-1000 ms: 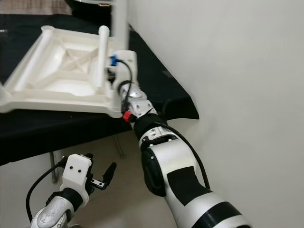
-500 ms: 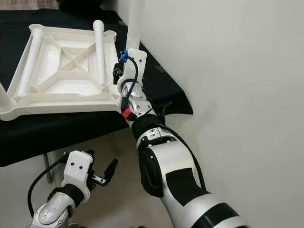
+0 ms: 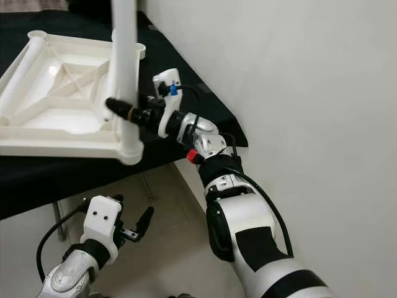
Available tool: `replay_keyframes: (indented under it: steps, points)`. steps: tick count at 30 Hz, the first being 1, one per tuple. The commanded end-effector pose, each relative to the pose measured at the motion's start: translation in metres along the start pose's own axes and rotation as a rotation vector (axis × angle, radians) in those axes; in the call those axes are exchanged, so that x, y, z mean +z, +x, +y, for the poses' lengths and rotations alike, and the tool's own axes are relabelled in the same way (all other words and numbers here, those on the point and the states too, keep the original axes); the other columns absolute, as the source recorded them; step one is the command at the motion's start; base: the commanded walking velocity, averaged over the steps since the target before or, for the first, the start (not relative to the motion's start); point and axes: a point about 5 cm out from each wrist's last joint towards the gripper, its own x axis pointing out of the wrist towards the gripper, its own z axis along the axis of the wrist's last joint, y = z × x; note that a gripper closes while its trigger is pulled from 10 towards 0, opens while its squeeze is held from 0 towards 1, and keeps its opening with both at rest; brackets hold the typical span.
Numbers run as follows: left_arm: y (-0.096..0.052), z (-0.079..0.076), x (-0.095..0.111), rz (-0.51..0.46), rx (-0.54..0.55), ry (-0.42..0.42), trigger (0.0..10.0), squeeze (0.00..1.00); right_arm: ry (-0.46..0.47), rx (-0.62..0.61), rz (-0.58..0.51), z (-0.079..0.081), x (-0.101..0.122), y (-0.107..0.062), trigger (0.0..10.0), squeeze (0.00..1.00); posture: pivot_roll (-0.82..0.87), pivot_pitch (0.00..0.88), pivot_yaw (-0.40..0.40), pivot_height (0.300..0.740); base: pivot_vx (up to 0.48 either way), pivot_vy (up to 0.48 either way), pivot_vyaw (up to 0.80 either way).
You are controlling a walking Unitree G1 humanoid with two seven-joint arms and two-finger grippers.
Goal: Building children table
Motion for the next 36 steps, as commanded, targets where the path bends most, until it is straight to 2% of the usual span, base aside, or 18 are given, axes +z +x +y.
replay_keyframes:
  steps: [1, 5, 11, 12, 13, 16, 18, 19, 23, 24, 25, 26, 27, 28, 29, 30, 33, 36]
  points:
    - [-0.001, -0.002, -0.006, 0.031, -0.007, -0.013, 10.0, 0.00, -0.033, 0.102, 0.028, 0.009, 0.000, 0.008, 10.0, 0.00, 0.13, 0.109, -0.183, 0.740, 0.000, 0.000, 0.00]
    - [-0.001, -0.002, -0.006, 0.032, -0.006, -0.013, 10.0, 0.00, -0.092, 0.184, 0.065, 0.027, -0.004, 0.036, 10.0, 0.00, 0.13, 0.109, -0.185, 0.740, 0.000, 0.000, 0.00]
    - [-0.001, -0.002, -0.006, 0.031, -0.004, -0.015, 10.0, 0.00, -0.114, 0.254, 0.078, 0.044, -0.006, 0.055, 10.0, 0.00, 0.13, 0.110, -0.188, 0.740, 0.000, 0.000, 0.00]
    - [-0.001, -0.003, -0.006, 0.031, -0.004, -0.015, 10.0, 0.00, -0.134, 0.227, 0.079, 0.045, -0.006, 0.058, 7.1, 0.00, 0.13, 0.110, -0.190, 0.740, 0.000, 0.000, 0.00]
    - [-0.001, -0.003, -0.006, 0.030, -0.004, -0.015, 10.0, 0.00, -0.140, 0.187, 0.083, 0.044, -0.007, 0.061, 0.0, 0.00, 0.13, 0.110, -0.191, 0.740, 0.000, 0.000, 0.00]
    - [0.000, -0.003, -0.006, 0.029, -0.004, -0.016, 10.0, 0.00, -0.147, 0.119, 0.087, 0.041, -0.008, 0.061, 0.0, 0.00, 0.12, 0.109, -0.193, 0.740, 0.000, 0.000, 0.00]
    - [0.000, -0.003, -0.006, 0.028, 0.000, -0.018, 10.0, 0.00, -0.136, -0.037, 0.095, 0.030, -0.010, 0.059, 0.0, 0.00, 0.12, 0.109, -0.194, 0.740, 0.000, 0.000, 0.00]
    - [0.000, -0.003, -0.006, 0.028, 0.000, -0.018, 10.0, 0.00, -0.136, -0.037, 0.095, 0.030, -0.010, 0.059, 0.0, 0.00, 0.12, 0.109, -0.194, 0.740, 0.000, 0.000, 0.00]
    - [0.000, -0.003, -0.006, 0.026, 0.000, -0.022, 10.0, 0.00, -0.125, -0.271, 0.107, 0.012, -0.011, 0.050, 0.0, 0.00, 0.12, 0.107, -0.194, 0.740, 0.000, 0.000, 0.00]
    - [0.000, -0.004, -0.006, 0.027, 0.000, -0.023, 10.0, 0.00, -0.098, -0.529, 0.136, -0.006, -0.010, 0.038, 0.0, 0.00, 0.12, 0.104, -0.193, 0.740, 0.000, 0.000, 0.00]
    - [0.000, -0.004, -0.006, 0.028, -0.001, -0.023, 10.0, 0.00, -0.093, -0.651, 0.157, -0.013, -0.011, 0.031, 0.0, 0.00, 0.12, 0.102, -0.192, 0.740, 0.000, 0.000, 0.00]
    - [0.000, -0.004, -0.006, 0.028, -0.001, -0.023, 10.0, 0.00, -0.093, -0.651, 0.157, -0.013, -0.011, 0.031, 0.0, 0.00, 0.12, 0.102, -0.192, 0.740, 0.000, 0.000, 0.00]
    - [0.000, -0.004, -0.007, 0.030, -0.002, -0.023, 10.0, 0.00, -0.101, -0.785, 0.183, -0.022, -0.011, 0.021, 0.0, 0.00, 0.12, 0.102, -0.192, 0.740, 0.000, 0.000, 0.00]
    - [0.000, -0.004, -0.007, 0.030, -0.002, -0.023, 10.0, 0.00, -0.101, -0.785, 0.183, -0.022, -0.011, 0.021, 0.0, 0.00, 0.12, 0.102, -0.192, 0.740, 0.000, 0.000, 0.00]
    - [-0.001, -0.004, -0.007, 0.030, -0.003, -0.023, 10.0, 0.00, -0.095, -0.944, 0.193, -0.031, -0.012, 0.007, 0.0, 0.00, 0.12, 0.098, -0.193, 0.740, 0.000, 0.000, 0.00]
    - [-0.001, -0.004, -0.007, 0.030, -0.003, -0.023, 10.0, 0.00, -0.095, -0.944, 0.193, -0.031, -0.012, 0.007, 0.0, 0.00, 0.12, 0.098, -0.193, 0.740, 0.000, 0.000, 0.00]
    - [-0.001, -0.004, -0.007, 0.033, -0.006, -0.022, 10.0, 0.00, -0.057, -1.231, 0.171, -0.043, -0.011, -0.017, 0.0, 0.00, 0.12, 0.092, -0.188, 0.740, 0.000, 0.000, 0.00]
    - [-0.001, -0.004, -0.008, 0.035, -0.008, -0.021, 10.0, 0.00, -0.037, -1.314, 0.148, -0.042, -0.011, -0.017, 0.0, 0.00, 0.12, 0.090, -0.187, 0.740, 0.000, 0.000, 0.00]
